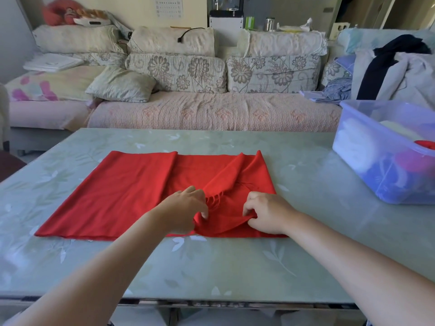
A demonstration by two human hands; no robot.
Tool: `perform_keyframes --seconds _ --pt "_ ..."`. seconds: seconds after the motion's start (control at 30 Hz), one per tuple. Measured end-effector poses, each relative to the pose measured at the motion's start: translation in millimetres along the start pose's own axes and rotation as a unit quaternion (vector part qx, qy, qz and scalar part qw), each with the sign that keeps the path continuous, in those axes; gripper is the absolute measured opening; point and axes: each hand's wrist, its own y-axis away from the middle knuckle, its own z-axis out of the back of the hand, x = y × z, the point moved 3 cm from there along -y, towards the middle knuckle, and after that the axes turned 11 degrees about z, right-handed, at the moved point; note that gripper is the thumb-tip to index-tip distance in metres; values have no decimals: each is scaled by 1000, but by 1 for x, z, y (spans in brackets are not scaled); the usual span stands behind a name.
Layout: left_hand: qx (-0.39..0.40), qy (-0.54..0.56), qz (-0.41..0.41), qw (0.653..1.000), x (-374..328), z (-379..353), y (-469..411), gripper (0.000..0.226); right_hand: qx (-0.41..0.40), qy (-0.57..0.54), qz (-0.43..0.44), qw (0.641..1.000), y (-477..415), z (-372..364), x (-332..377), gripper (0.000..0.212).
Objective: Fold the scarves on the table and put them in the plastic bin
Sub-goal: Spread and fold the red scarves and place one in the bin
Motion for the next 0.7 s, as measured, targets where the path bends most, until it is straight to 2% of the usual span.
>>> perform_keyframes --seconds 0.1,0.17,0.23,0.3,0.37,0.43,0.5,0.53,0.6,0.67,0.7 --pt "-76 10 7 997 13 7 0 15 -29 -5 13 999 4 6 1 13" --pt "-101 4 30 994 26 12 5 13 -30 -14 19 999 6 9 2 9" --pt "-61 -29 81 994 40 10 13 19 10 -23 13 1000 9 5 4 12" --pt "11 -40 95 995 48 4 22 21 58 -53 0 997 11 -1 5 14" --pt "63 11 88 994 46 0 27 15 88 -80 -12 993 10 -1 6 7" --pt "40 103 103 989 42 1 22 12 103 -121 -43 986 3 5 6 21" --pt "-53 175 95 979 35 5 6 19 75 -152 -80 982 -8 14 3 34" --pt "-107 191 71 973 28 8 -4 19 43 -133 -84 987 -16 18 -1 35" --pt "-170 188 26 967 11 10 -23 14 -28 -72 -80 994 -32 24 -8 22" --pt "-148 157 10 976 -3 1 -43 25 -70 -55 -83 993 -47 24 -19 6" --pt "-122 120 13 985 -8 -7 -53 31 -77 -55 -87 992 -53 23 -24 8"
